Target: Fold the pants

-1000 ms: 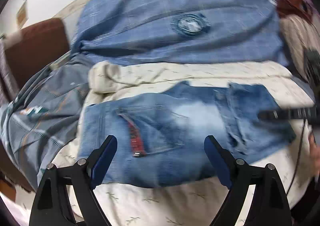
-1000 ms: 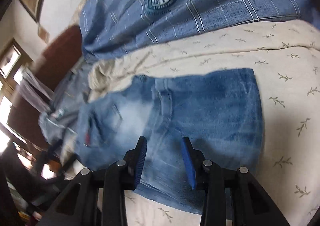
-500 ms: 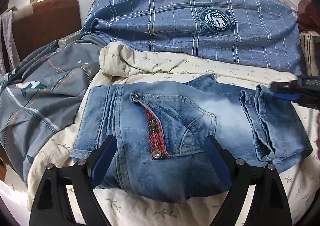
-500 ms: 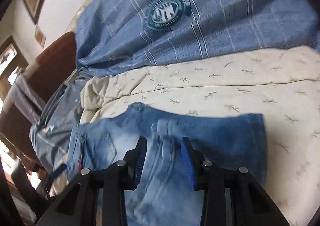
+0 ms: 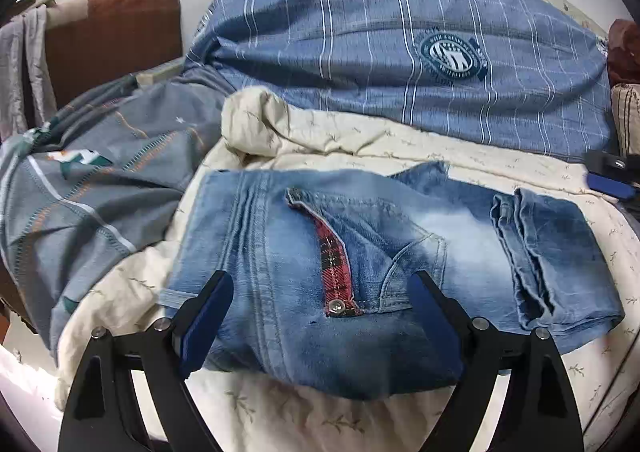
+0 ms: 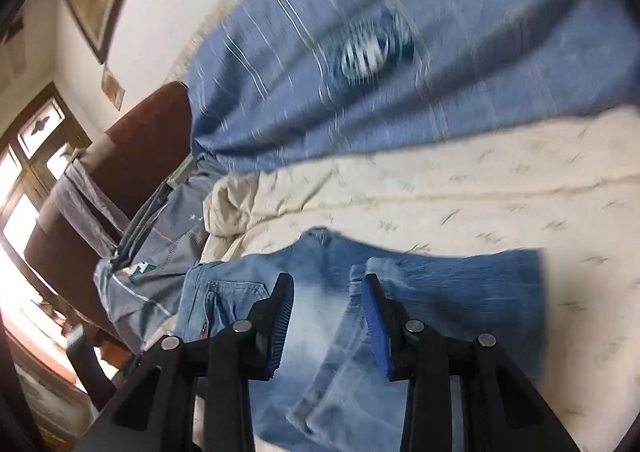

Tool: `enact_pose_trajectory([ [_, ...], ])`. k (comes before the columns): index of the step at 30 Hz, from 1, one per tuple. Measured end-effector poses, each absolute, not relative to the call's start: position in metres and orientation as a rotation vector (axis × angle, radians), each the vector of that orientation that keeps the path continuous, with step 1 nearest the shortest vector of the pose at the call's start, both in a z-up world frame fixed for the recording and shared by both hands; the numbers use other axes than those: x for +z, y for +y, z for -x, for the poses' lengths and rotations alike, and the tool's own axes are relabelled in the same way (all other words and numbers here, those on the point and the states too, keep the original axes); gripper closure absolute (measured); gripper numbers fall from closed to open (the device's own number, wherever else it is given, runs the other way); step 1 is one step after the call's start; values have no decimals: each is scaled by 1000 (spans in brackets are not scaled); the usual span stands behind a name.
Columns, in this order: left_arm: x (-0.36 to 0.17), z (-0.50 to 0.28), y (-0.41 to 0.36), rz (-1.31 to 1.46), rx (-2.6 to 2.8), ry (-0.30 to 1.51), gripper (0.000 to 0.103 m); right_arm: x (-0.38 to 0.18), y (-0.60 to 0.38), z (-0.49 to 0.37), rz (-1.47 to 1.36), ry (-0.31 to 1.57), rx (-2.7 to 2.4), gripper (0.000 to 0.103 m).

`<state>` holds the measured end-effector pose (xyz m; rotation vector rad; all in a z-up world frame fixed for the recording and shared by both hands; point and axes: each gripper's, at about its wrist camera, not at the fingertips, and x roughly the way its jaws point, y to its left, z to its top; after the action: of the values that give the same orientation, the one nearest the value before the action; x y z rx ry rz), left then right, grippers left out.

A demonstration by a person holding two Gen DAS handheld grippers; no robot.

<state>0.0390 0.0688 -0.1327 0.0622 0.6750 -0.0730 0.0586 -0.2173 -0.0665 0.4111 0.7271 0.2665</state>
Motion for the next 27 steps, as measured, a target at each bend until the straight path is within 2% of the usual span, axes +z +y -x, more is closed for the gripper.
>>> enact_pose_trajectory([
  [4,-120,-25,66,-63,-79,675,13,-46,-205,-22,-240,666,184,63],
  [5,-118,-23,65,-63,-85,680,13,-43,-209,-8,-237,654,175,53],
  [7,-112,-15,61,-66,-86,681,13,-40,-216,17,-236,644,148,46],
  [14,-99,4,39,-101,-121,695,10,-42,-223,60,-236,616,108,46],
  [20,-103,7,26,-142,-125,724,10,-58,-229,56,-216,665,55,46],
  [27,-93,8,22,-171,-95,678,10,-65,-226,55,-162,675,34,46],
])
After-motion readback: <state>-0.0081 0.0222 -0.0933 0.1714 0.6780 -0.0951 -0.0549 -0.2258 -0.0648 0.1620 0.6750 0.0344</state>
